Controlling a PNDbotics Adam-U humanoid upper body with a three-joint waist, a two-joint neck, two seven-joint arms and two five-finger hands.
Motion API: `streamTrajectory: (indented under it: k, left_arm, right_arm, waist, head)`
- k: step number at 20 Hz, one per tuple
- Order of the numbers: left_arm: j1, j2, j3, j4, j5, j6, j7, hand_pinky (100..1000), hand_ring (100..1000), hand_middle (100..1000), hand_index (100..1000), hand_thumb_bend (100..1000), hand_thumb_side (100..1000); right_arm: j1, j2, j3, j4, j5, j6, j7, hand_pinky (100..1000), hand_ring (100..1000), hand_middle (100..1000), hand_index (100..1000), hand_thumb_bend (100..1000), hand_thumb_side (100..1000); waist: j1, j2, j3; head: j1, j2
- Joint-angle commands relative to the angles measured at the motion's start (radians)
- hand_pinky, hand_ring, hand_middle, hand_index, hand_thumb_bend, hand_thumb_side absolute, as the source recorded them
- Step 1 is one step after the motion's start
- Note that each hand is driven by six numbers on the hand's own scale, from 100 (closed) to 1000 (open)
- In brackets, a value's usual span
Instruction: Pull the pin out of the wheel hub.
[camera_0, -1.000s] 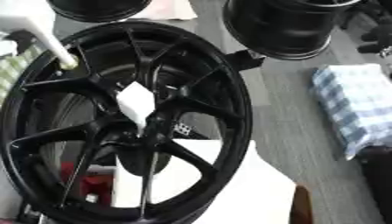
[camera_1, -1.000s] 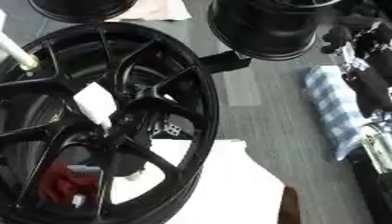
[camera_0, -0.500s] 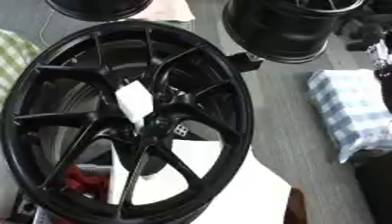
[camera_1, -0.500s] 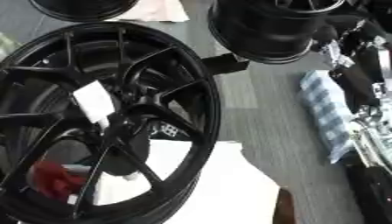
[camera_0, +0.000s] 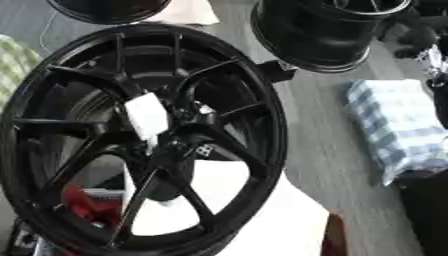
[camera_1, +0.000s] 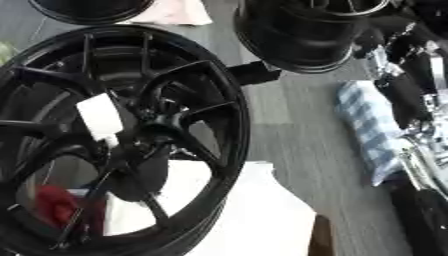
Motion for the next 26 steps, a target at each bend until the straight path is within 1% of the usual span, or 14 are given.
streamTrajectory:
  k: [1, 5, 6, 8, 11, 12, 13, 14, 17, 18, 21, 22, 25, 26]
  left_arm:
    - [0.021, 0.068, 0.02, 0.019, 0.049, 0.01, 0.03, 841, 449, 201, 505, 100, 329]
    - [0.068, 0.083, 0.018, 0.018, 0.085, 0.002, 0.072, 841, 449, 201, 505, 100, 329]
    - [0.072, 0.085, 0.017, 0.016, 0.089, 0.001, 0.076, 1000, 833, 757, 931, 100, 837]
    - [0.081, 0.092, 0.003, -0.011, 0.074, -0.017, 0.062, 1000, 833, 757, 931, 100, 837]
    - [0.092, 0.091, 0.009, -0.017, 0.034, -0.057, 0.031, 1000, 833, 757, 931, 100, 837]
    - [0.093, 0.089, 0.01, -0.015, 0.019, -0.069, 0.024, 1000, 856, 771, 945, 205, 935]
    - [0.094, 0.086, 0.011, -0.014, 0.004, -0.08, 0.019, 1000, 855, 769, 944, 201, 934]
    - [0.094, 0.084, 0.013, -0.012, -0.008, -0.089, 0.016, 1000, 850, 761, 935, 177, 927]
    - [0.093, 0.081, 0.015, -0.005, -0.029, -0.097, 0.02, 1000, 847, 754, 927, 149, 917]
    - [0.093, 0.08, 0.015, -0.004, -0.032, -0.098, 0.021, 1000, 847, 753, 924, 123, 903]
    - [0.094, 0.079, 0.014, -0.005, -0.036, -0.1, 0.024, 1000, 835, 737, 913, 102, 896]
    - [0.094, 0.078, 0.014, -0.004, -0.034, -0.099, 0.025, 1000, 822, 718, 904, 100, 886]
    - [0.093, 0.073, 0.017, -0.008, -0.017, -0.084, 0.045, 985, 769, 638, 841, 100, 772]
    - [0.091, 0.066, 0.018, -0.02, -0.004, -0.087, 0.054, 970, 741, 611, 819, 100, 760]
  right_arm:
    - [-0.007, -0.014, -0.014, -0.018, 0.011, -0.004, -0.003, 630, 678, 588, 683, 261, 354]
    - [-0.011, -0.013, -0.012, -0.018, 0.008, -0.003, -0.001, 630, 678, 588, 683, 261, 354]
    - [-0.011, -0.013, -0.012, -0.018, 0.008, -0.003, 0.0, 630, 678, 588, 683, 260, 355]
    - [-0.014, -0.012, -0.01, -0.018, 0.007, -0.003, 0.002, 630, 678, 588, 683, 260, 355]
    - [-0.015, -0.011, -0.01, -0.018, 0.006, -0.003, 0.003, 630, 678, 588, 683, 260, 355]
    - [-0.015, -0.011, -0.01, -0.018, 0.006, -0.003, 0.003, 629, 678, 589, 683, 259, 357]
    - [-0.016, -0.01, -0.009, -0.018, 0.005, -0.003, 0.003, 629, 678, 589, 683, 259, 357]
    - [-0.016, -0.01, -0.01, -0.018, 0.005, -0.002, 0.003, 629, 678, 589, 683, 260, 356]
    - [-0.017, -0.01, -0.01, -0.018, 0.005, -0.002, 0.002, 629, 678, 589, 683, 261, 356]
    - [-0.018, -0.011, -0.01, -0.018, 0.005, -0.002, 0.002, 629, 678, 589, 683, 261, 356]
    - [-0.019, -0.012, -0.01, -0.018, 0.004, -0.003, 0.001, 629, 678, 590, 683, 263, 355]
    - [-0.019, -0.013, -0.011, -0.018, 0.005, -0.003, 0.001, 629, 677, 590, 683, 263, 354]
    - [-0.019, -0.015, -0.011, -0.018, 0.005, -0.004, 0.0, 629, 677, 590, 683, 264, 354]
    - [-0.02, -0.015, -0.011, -0.018, 0.005, -0.005, 0.0, 629, 677, 590, 683, 263, 353]
  waist:
    - [0.003, -0.007, 0.002]
    - [0.002, -0.004, -0.001]
    - [0.002, -0.004, -0.002]
    - [0.001, -0.002, -0.001]
    - [0.0, -0.002, 0.0]
    - [0.0, 0.0, 0.0]
    - [0.0, 0.001, 0.001]
    - [0.0, 0.002, 0.002]
    - [0.0, 0.003, 0.003]
    - [0.0, 0.003, 0.003]
    - [0.0, 0.003, 0.003]
    - [-0.001, 0.003, 0.003]
    - [-0.002, 0.002, 0.004]
    - [-0.002, 0.001, 0.004]
  head:
    - [-0.003, -0.015]
    - [0.001, -0.017]
    - [0.002, -0.017]
    - [0.003, -0.017]
    - [0.003, -0.017]
    - [0.004, -0.017]
    - [0.004, -0.016]
    - [0.004, -0.015]
    - [0.005, -0.014]
    - [0.004, -0.015]
    - [0.004, -0.014]
    - [0.004, -0.013]
    - [0.003, -0.012]
    - [0.003, -0.012]
